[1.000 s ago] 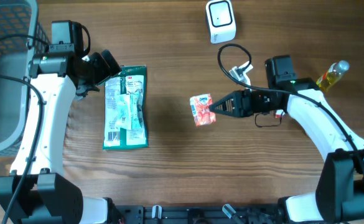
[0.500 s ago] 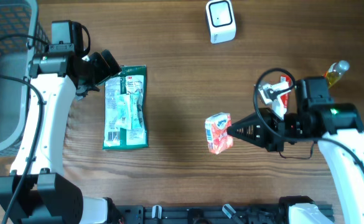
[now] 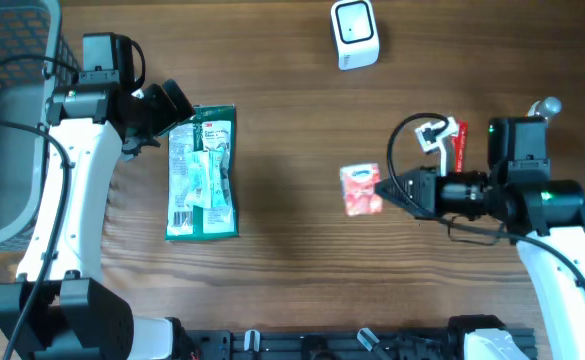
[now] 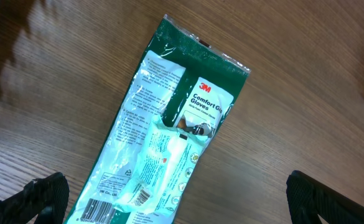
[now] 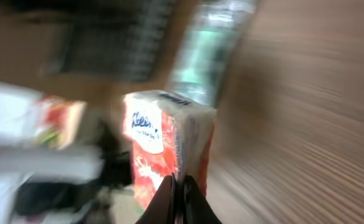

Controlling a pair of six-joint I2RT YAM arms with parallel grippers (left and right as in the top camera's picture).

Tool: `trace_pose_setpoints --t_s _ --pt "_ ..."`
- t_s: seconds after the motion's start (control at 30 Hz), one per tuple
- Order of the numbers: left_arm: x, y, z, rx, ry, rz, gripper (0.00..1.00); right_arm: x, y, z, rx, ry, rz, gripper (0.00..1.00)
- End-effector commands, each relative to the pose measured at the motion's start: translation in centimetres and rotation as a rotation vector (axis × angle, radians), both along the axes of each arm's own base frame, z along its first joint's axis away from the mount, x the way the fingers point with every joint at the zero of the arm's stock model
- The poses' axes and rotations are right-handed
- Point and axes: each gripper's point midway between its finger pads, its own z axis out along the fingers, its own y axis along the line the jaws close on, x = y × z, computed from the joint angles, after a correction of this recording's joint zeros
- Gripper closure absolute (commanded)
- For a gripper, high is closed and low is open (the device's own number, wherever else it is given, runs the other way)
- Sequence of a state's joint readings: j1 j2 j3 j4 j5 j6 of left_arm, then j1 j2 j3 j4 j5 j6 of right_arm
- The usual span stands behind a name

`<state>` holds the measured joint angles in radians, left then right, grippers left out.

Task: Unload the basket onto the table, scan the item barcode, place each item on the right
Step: 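Raise the tissue pack up to the scanner with the right gripper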

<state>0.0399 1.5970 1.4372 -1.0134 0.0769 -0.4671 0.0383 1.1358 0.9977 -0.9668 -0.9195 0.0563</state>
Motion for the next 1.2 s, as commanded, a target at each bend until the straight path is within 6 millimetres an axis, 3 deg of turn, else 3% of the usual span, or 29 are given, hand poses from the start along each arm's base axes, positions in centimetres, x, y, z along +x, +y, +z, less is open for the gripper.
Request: trace_pose_setpoints --t_s 0.0,0.1,0.27,0.33,0.4,0.47,0.53,0.63,0.77,1.0,1.17 --pt "0.1 0.1 0.1 0.007 -0.005 -0.014 0.00 2.9 -5.9 -6.5 -0.359 0.141 -0.317 0.96" --pt "0.1 0.1 0.1 0.007 -0.006 -0.014 0.00 4.8 -6.7 -5.0 -0.402 0.133 -0.356 0.96" --pt "0.1 0.1 0.1 0.007 -0.005 -0.014 0.00 9.5 -8.7 2.3 -0.600 0.110 -0.361 0.96" --pt "0.1 0.1 0.1 0.007 -0.005 -0.014 0.00 12.5 -8.1 4.7 -0.683 0.031 -0.344 0.96" --pt "0.1 0.1 0.1 0.007 -0.005 -0.014 0.00 14.9 -6.9 5.4 -0.752 -0.062 -0.298 0.96" --pt "0.1 0.1 0.1 0.007 -0.005 -0.014 0.00 18.7 -5.9 3.6 -0.923 -0.196 -0.236 0.96" --pt "0.1 0.1 0.1 0.007 -0.005 -0.014 0.00 21.0 -5.3 1.8 -1.000 -0.243 -0.190 0.96" --pt "0.1 0.1 0.1 0.007 -0.005 -0.014 0.00 25.8 -3.8 -2.6 -1.055 -0.315 -0.133 0.95" --pt "0.1 0.1 0.1 0.007 -0.006 -0.014 0.00 30.7 -3.3 -5.8 -1.086 -0.400 -0.186 0.96" --pt "0.1 0.1 0.1 0.007 -0.005 -0.014 0.00 35.7 -3.4 -7.7 -1.150 -0.546 -0.256 0.96" --pt "0.1 0.1 0.1 0.006 -0.006 -0.014 0.00 37.3 -3.1 -9.1 -1.203 -0.619 -0.204 0.96"
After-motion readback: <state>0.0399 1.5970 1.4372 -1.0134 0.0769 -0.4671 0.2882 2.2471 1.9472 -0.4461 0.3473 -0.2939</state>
